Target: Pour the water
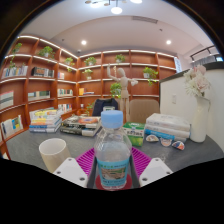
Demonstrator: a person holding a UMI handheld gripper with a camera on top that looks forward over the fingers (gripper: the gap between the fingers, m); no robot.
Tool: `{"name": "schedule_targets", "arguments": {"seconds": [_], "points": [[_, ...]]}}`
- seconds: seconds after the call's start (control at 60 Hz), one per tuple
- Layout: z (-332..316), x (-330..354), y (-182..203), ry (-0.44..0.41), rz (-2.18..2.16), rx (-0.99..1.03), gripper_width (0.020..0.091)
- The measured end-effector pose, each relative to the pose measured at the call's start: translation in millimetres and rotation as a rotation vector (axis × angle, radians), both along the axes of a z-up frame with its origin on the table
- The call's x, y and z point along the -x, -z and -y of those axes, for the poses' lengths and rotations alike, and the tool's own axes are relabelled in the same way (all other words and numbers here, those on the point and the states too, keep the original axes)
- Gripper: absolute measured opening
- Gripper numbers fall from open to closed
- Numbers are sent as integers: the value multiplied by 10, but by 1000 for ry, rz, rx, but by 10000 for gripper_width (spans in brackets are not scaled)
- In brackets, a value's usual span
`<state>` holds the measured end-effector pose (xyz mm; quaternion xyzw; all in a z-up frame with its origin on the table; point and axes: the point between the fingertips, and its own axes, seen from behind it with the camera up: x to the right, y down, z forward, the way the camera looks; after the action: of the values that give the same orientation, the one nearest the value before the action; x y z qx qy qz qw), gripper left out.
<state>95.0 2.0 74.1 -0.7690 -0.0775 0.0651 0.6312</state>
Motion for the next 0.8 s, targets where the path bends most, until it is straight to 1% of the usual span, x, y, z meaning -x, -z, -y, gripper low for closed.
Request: {"name": "schedule_targets", "arguments": {"seconds": [0.05, 0.133, 0.217, 0.283, 0.333, 0.433, 0.5, 0.567, 0.8], "points": [[47, -53, 4, 19, 1, 10, 620], [175, -148, -55, 52, -11, -3, 688], [369, -204, -75, 67, -40, 6, 782], [533, -277, -90, 98, -52, 19, 787], [643, -381, -108, 140, -44, 24, 796], [857, -566, -145, 225, -17, 35, 791], [973, -646, -203, 259, 4, 25, 791], [1067, -691, -302, 274, 17, 7, 793], [1271, -727, -530, 265, 13, -39, 791]]}}
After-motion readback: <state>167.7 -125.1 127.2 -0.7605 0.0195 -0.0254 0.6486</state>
